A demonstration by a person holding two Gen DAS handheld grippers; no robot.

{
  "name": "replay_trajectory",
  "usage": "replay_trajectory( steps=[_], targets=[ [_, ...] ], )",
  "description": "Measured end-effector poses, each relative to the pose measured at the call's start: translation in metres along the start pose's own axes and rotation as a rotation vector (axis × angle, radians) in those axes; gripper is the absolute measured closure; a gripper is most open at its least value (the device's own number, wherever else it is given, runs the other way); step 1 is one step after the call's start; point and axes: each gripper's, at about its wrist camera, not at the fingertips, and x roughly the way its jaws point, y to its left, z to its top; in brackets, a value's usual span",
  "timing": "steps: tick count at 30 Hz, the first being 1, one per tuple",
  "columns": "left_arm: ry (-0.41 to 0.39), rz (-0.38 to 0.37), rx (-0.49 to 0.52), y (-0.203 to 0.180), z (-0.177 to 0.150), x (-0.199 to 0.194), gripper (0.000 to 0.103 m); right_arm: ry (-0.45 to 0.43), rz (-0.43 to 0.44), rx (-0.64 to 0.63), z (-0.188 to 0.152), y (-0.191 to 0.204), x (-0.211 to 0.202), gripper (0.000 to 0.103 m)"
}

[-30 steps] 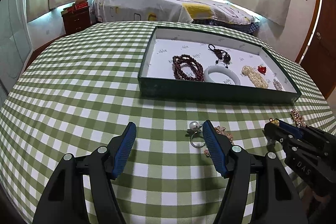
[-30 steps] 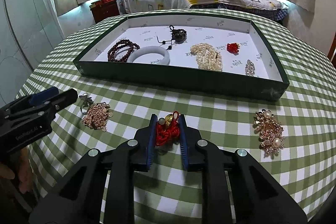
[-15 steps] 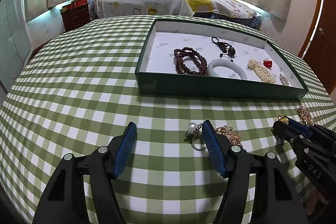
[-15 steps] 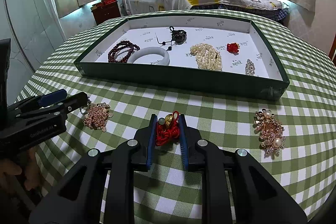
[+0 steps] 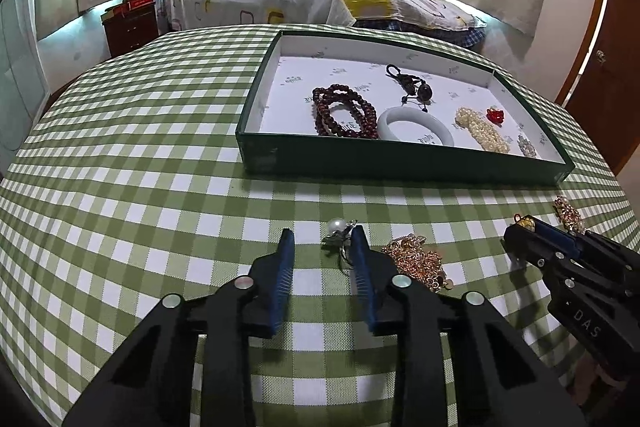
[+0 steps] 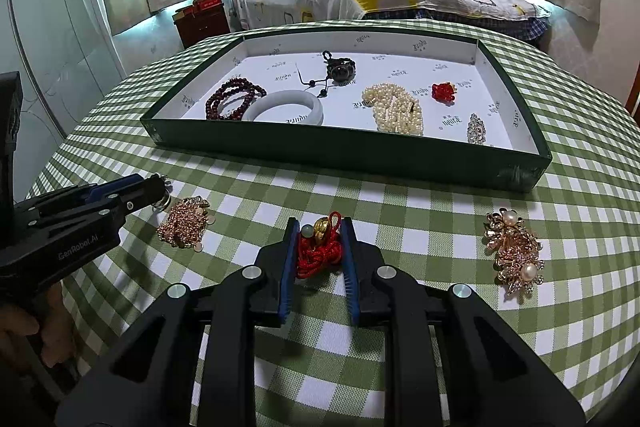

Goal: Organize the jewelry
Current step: 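Lower the left tool onto the pearl ring and close it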

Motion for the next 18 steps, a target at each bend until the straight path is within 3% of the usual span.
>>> replay_trajectory(
  steps=[3, 18],
  targets=[
    [0.002, -0.008, 0.003, 0.0008, 0.0003, -0.0002, 0.084, -0.001, 0.000, 0.000, -0.0003, -0.0001, -0.0002, 0.082],
    [0.009, -0.031, -0.024, 0.0006, 0.0028, 0.0021, 0.084, -0.005, -0.001, 0.001, -0.0007, 0.0006, -0.0009, 0.082]
  ],
)
